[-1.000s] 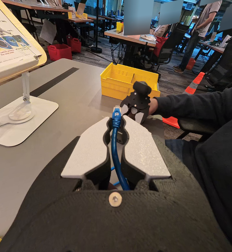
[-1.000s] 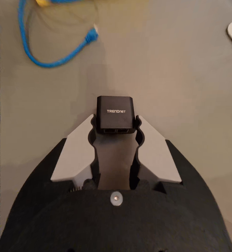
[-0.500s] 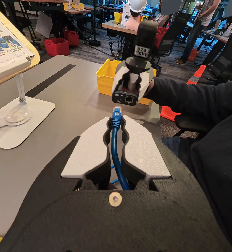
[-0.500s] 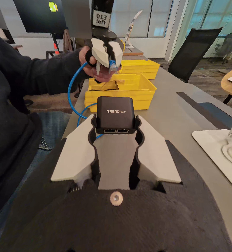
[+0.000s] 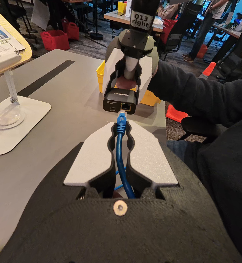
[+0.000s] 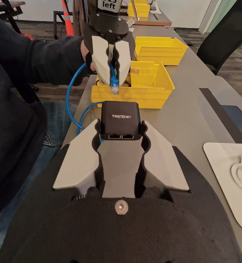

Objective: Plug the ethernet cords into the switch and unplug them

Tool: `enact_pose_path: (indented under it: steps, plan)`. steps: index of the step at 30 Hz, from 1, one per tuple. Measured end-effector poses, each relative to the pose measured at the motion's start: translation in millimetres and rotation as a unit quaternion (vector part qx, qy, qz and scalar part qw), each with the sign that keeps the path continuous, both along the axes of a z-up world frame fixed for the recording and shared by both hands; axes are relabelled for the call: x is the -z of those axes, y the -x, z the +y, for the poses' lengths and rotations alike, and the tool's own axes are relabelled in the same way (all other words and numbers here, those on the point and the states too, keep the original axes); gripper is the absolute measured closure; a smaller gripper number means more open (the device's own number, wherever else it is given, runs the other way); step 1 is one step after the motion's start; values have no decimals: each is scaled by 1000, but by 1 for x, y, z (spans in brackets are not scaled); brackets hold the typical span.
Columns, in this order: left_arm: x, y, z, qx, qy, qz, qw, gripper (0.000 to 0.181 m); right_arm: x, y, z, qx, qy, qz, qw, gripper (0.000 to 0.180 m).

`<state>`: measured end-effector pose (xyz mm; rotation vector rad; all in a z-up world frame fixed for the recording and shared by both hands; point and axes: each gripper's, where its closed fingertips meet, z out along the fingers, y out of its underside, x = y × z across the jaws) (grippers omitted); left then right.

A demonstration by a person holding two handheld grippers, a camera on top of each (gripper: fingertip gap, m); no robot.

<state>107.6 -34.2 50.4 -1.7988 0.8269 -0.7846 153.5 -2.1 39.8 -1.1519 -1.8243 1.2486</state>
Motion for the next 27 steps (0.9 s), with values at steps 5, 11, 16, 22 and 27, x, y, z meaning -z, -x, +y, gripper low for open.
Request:
enact_pose_path:
  steps: [5,11,16,22,27]
  plan:
    - [2,-2,1,-3,9,2,1000,169,-6,-1,-1,-11,8,7,1000,123]
    - [1,-10,0,3,7,2,1000,169,-1,1,-1,-16,5,-11,1000,123]
    - [5,-13,0,3,9,5,1000,169,2,3,-1,-15,11,-17,1000,123]
    - [9,-17,3,-2,9,8,1000,169,3,3,-3,-21,22,-18,999,123]
    - [9,-19,3,-1,6,6,1000,169,3,3,-5,-24,25,-19,999,123]
